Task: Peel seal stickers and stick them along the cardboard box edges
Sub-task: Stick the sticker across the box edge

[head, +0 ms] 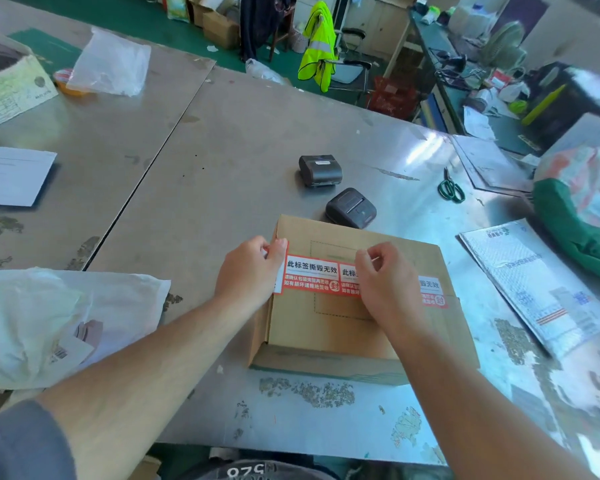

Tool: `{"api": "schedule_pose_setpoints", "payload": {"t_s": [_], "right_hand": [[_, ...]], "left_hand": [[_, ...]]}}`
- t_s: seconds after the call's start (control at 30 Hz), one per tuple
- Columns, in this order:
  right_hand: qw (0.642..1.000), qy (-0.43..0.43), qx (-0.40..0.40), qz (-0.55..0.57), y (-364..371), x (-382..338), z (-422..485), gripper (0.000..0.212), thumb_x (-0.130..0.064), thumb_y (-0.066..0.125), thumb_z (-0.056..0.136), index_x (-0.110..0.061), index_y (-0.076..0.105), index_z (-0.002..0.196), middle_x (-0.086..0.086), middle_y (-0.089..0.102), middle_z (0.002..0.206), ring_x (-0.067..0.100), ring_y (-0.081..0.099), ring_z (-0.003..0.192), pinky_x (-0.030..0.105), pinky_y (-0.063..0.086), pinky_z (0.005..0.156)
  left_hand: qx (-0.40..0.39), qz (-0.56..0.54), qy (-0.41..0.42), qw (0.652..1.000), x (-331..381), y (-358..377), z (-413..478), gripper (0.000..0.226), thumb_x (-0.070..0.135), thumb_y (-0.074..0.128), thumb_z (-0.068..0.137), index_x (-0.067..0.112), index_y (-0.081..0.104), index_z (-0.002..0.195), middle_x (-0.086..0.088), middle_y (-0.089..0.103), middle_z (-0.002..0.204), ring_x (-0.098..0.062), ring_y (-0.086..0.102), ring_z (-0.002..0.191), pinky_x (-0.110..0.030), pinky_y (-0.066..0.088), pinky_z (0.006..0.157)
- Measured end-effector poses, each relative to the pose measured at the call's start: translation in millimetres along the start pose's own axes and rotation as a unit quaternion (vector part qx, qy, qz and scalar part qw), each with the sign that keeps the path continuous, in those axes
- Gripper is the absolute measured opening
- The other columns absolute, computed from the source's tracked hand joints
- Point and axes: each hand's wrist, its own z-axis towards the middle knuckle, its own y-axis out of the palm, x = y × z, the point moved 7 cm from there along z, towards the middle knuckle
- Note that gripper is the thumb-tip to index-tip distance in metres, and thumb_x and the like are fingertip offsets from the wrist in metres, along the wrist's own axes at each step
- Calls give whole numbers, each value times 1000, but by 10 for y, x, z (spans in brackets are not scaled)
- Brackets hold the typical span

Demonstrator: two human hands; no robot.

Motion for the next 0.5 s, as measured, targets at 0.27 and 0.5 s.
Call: {"api": "schedule_pose_setpoints", "payload": {"t_s": [0.27,0.5], "right_hand": [[997,7,-34,63,-10,130,53,22,-37,51,98,-20,62,91,-8,63,77,11,56,73,23,34,56],[989,-1,-93,111,-146,225,149,25,-45,48,97,-25,58,87,-3,69,83,14,63,75,28,38,56]], "left_hand": [[-20,-39,-21,999,-142,26,-257,45,55,64,84,13,50,85,5,59,69,-15,51,60,-31,36,56],[151,-4,41,988,384,-211,-439,29,49,68,83,24,52,83,3,61,75,-16,58,71,-31,43,59]]}}
